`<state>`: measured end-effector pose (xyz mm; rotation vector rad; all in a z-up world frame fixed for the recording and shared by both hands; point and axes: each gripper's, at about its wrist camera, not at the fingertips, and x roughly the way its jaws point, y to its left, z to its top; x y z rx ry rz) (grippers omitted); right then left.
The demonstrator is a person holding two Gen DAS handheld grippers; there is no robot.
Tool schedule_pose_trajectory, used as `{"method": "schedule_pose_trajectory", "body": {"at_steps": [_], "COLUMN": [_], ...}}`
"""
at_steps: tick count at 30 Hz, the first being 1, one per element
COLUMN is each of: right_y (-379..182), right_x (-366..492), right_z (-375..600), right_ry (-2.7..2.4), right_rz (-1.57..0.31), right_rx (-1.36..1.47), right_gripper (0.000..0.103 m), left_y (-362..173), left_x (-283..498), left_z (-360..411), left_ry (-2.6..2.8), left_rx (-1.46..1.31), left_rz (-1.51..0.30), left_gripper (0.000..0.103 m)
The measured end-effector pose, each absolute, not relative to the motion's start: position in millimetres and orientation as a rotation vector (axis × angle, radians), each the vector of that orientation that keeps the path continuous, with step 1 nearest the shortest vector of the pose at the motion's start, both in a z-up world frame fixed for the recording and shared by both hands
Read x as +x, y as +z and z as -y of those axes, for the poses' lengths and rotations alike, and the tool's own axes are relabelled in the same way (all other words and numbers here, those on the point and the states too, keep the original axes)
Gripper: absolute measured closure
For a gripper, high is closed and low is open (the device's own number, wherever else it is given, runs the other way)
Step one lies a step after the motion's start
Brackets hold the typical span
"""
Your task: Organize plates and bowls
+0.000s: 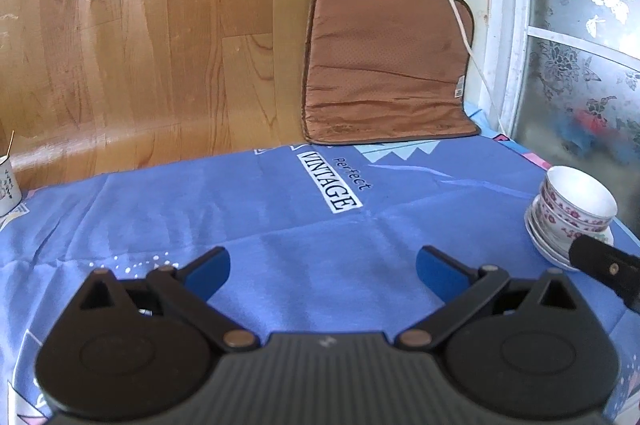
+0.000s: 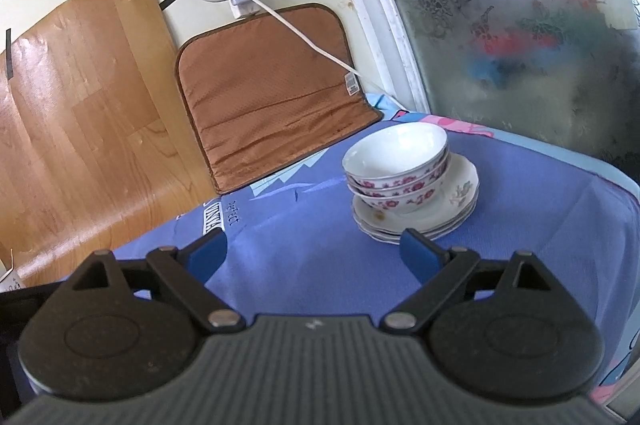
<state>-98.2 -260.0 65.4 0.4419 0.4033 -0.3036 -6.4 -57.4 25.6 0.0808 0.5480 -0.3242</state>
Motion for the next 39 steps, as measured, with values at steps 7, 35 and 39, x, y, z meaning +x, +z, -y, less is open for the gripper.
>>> {"method": "schedule_pose_trajectory", "body": {"at_steps": [7,35,39], "right_y": [64.0,61.2,59.7], "right_x": [-99.5,-99.6,-100.3], "right_z": [265.4,259.9,261.9], "right_ry": [-0.322,-0.314,-0.317], "right_rz": [-0.402,-0.432,-0.437], "right_rx": [0.470,0.478,0.490], "right_gripper": [0.008,0.008,0.008], "left_y": [29.0,25.8,24.2], "left_x": [-12.2,-17.8,-17.8], "left_z": [60.9,65.9,67.0], "left_ry": [-0.338,-0.352,-0.356], "left_rx": [0.120,0.171,0.173], "left_rz": [-0.549,-0.577,-0.585], "left_gripper": [0.000,0.000,0.000]}}
